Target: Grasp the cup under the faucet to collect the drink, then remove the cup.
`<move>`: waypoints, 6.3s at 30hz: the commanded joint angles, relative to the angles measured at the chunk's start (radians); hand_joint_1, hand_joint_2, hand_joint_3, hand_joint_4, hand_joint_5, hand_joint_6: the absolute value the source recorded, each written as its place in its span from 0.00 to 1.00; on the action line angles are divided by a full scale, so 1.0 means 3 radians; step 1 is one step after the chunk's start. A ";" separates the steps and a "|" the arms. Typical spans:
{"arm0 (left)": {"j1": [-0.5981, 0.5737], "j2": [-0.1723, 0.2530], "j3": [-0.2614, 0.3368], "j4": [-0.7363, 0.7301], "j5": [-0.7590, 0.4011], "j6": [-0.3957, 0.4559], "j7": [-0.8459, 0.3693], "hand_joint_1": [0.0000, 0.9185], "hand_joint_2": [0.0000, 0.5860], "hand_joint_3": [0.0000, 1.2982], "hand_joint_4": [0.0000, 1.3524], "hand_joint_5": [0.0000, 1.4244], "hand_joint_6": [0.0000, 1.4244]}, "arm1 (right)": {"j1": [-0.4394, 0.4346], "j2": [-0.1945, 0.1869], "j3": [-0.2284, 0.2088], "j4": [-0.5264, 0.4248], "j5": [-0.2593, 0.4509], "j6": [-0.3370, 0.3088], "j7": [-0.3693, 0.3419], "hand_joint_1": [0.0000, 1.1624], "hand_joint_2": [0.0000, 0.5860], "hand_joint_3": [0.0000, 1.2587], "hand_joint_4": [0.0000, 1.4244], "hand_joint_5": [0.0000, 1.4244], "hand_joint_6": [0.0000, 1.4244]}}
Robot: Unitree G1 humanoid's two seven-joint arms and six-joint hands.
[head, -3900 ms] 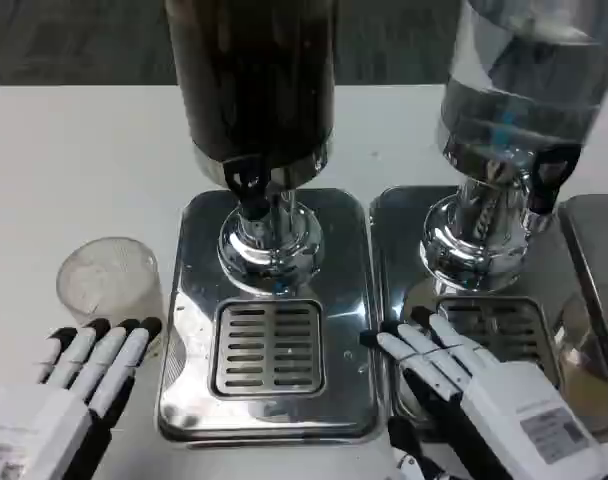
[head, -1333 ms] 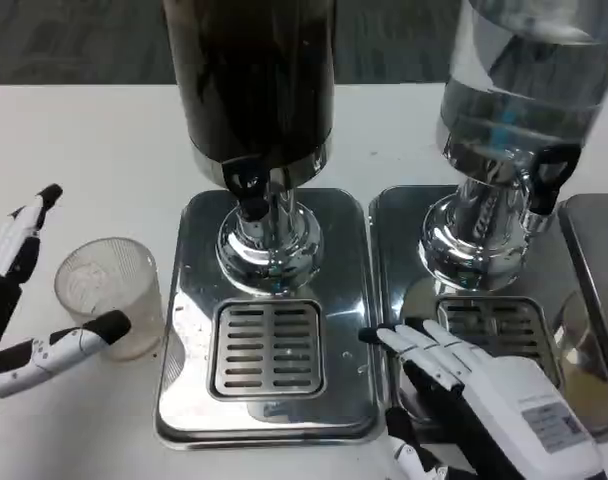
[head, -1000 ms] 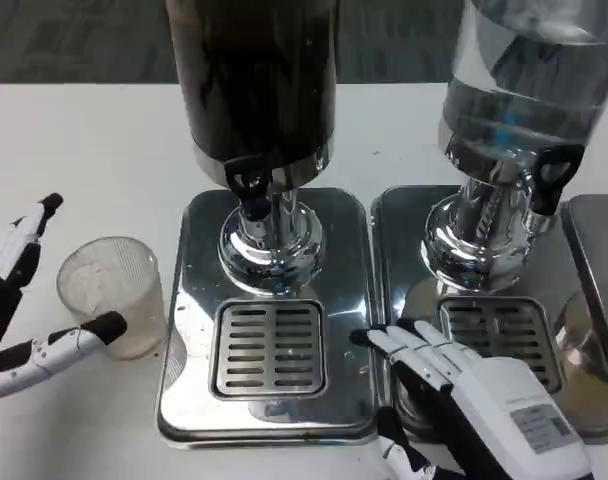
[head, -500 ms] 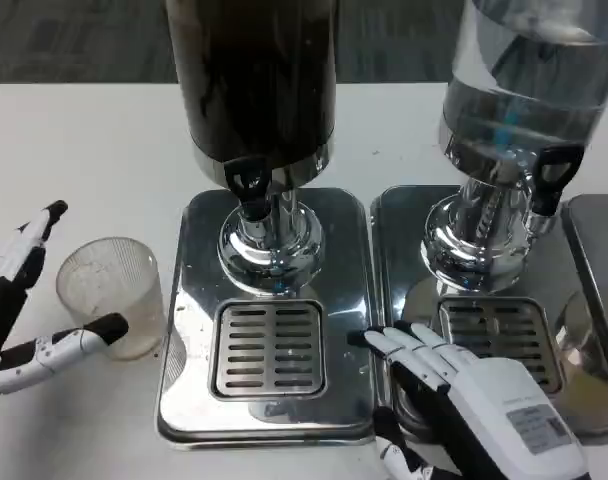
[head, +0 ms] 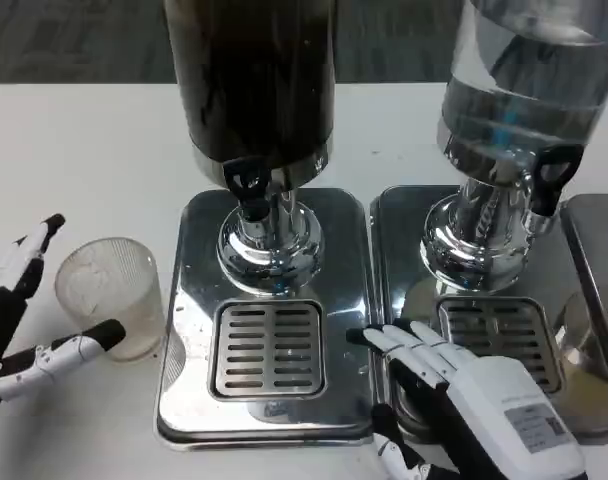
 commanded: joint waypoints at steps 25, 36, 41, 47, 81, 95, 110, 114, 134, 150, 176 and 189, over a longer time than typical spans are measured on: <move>-0.0504 0.0107 -0.0362 0.0569 0.0219 -0.0034 0.0351 0.18 0.06 0.00 0.00 0.03 0.11 | -0.0025 0.0009 0.0009 -0.0019 0.0037 0.0020 -0.0003 0.43 1.00 0.14 0.11 0.08 0.16; -0.0648 0.0101 -0.0517 0.0781 0.0345 -0.0128 0.0617 0.20 0.09 0.00 0.00 0.05 0.14 | -0.0027 0.0018 0.0027 -0.0001 0.0055 0.0009 -0.0017 0.44 1.00 0.14 0.11 0.08 0.17; -0.0721 0.0083 -0.0620 0.0898 0.0442 -0.0188 0.0825 0.20 0.10 0.00 0.00 0.06 0.14 | -0.0023 0.0026 0.0021 0.0004 0.0064 0.0029 -0.0012 0.44 0.99 0.15 0.11 0.08 0.17; -0.0802 0.0038 -0.0722 0.1046 0.0435 -0.0217 0.0872 0.21 0.11 0.00 0.00 0.07 0.14 | -0.0011 0.0051 0.0022 -0.0006 0.0047 0.0045 -0.0027 0.45 0.99 0.15 0.11 0.08 0.17; -0.0867 -0.0230 -0.0892 0.1323 0.0338 -0.0459 0.1118 0.31 0.29 0.17 0.17 0.34 0.41 | 0.0052 0.0044 -0.0023 -0.0127 0.0213 0.0138 0.0122 0.44 0.98 0.15 0.13 0.09 0.17; -0.0838 -0.0272 -0.0902 0.1334 0.0335 -0.0492 0.1267 0.33 0.32 0.29 0.31 0.48 0.58 | 0.0019 0.0022 -0.0064 -0.0145 0.0321 0.0142 0.0226 0.44 0.98 0.14 0.13 0.09 0.15; -0.0796 -0.0251 -0.0891 0.1266 0.0392 -0.0547 0.1475 0.33 0.32 0.29 0.31 0.49 0.58 | 0.0046 0.0011 -0.0102 -0.0186 0.0388 0.0107 0.0266 0.44 0.98 0.14 0.13 0.09 0.14; -0.0775 -0.0227 -0.0881 0.1200 0.0420 -0.0606 0.1542 0.32 0.31 0.29 0.31 0.49 0.58 | 0.0048 0.0012 -0.0097 -0.0169 0.0401 0.0107 0.0261 0.44 0.98 0.14 0.13 0.09 0.14; -0.0493 -0.0049 -0.0643 0.0591 0.0387 -0.0949 0.1553 0.35 0.32 0.29 0.32 0.49 0.59 | 0.0076 0.0054 -0.0073 -0.0161 0.0414 0.0083 0.0207 0.43 1.00 0.13 0.13 0.09 0.14; -0.0723 -0.0248 -0.0750 0.0658 0.0459 -0.0991 0.1286 0.38 0.31 0.30 0.32 0.49 0.59 | 0.0174 0.0127 -0.0068 -0.0255 0.0368 0.0124 0.0166 0.42 0.98 0.13 0.13 0.09 0.14; -0.1026 -0.0534 -0.0992 0.0900 0.0498 -0.0953 0.0908 0.43 0.32 0.29 0.30 0.46 0.54 | 0.0278 0.0229 -0.0060 -0.0330 0.0303 0.0156 0.0146 0.38 0.96 0.13 0.13 0.10 0.15; -0.1188 -0.0566 -0.1149 0.1013 0.0539 -0.0825 0.0643 0.42 0.31 0.22 0.24 0.38 0.40 | 0.0272 0.0242 -0.0066 -0.0299 0.0336 0.0158 0.0146 0.37 0.95 0.13 0.14 0.11 0.15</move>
